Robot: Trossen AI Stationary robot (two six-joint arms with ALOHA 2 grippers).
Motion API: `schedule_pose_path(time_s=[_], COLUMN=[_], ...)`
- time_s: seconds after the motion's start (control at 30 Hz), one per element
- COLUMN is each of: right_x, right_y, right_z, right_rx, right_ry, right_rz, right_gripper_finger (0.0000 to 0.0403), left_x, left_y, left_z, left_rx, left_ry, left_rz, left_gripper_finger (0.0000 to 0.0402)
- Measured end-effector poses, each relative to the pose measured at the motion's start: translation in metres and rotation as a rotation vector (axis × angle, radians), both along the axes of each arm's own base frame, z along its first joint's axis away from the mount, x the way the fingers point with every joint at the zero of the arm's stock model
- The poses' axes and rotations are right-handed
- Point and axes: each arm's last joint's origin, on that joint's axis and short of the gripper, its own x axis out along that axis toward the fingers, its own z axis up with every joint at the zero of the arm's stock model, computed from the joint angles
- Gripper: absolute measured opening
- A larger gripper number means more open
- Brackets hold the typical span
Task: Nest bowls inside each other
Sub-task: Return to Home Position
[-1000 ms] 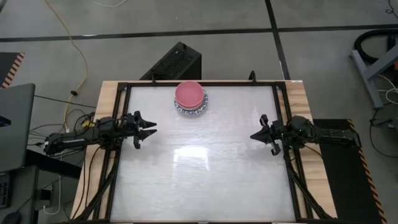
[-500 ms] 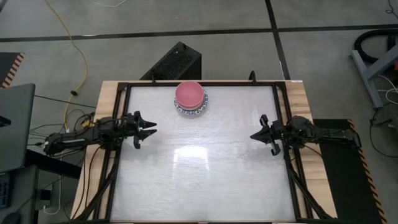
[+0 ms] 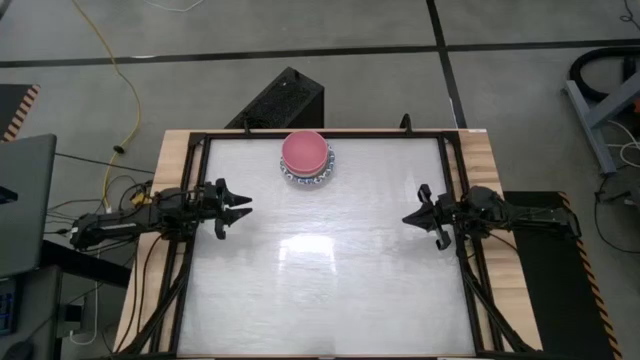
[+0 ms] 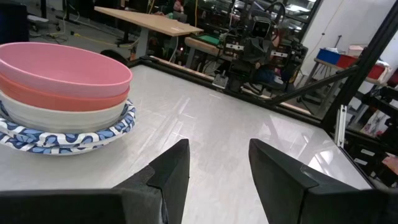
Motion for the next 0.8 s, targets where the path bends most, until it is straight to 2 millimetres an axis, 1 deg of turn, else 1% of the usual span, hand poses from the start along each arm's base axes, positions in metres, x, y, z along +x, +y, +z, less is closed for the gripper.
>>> schedule_pose_path(time_s=[0.67, 0.8], right_x=[0.0000, 0.0000], right_y=[0.0000, 0.0000], right_z=[-0.0001, -0.0001], right_rx=[0.000, 0.000], right_ry=[0.000, 0.001], right_rz=[0.001, 0.000], right_gripper_finger=[0.0027, 0.0027], left_x=[0.0000, 0.0005], left_y=[0.0000, 0.0055], left_z=[-0.0004, -0.0023], left_rx=[-0.001, -0.014], left_ry=[0.011, 0.033], left_rz=[-0.013, 0.050], left_gripper_finger=[0.0155, 0.0155])
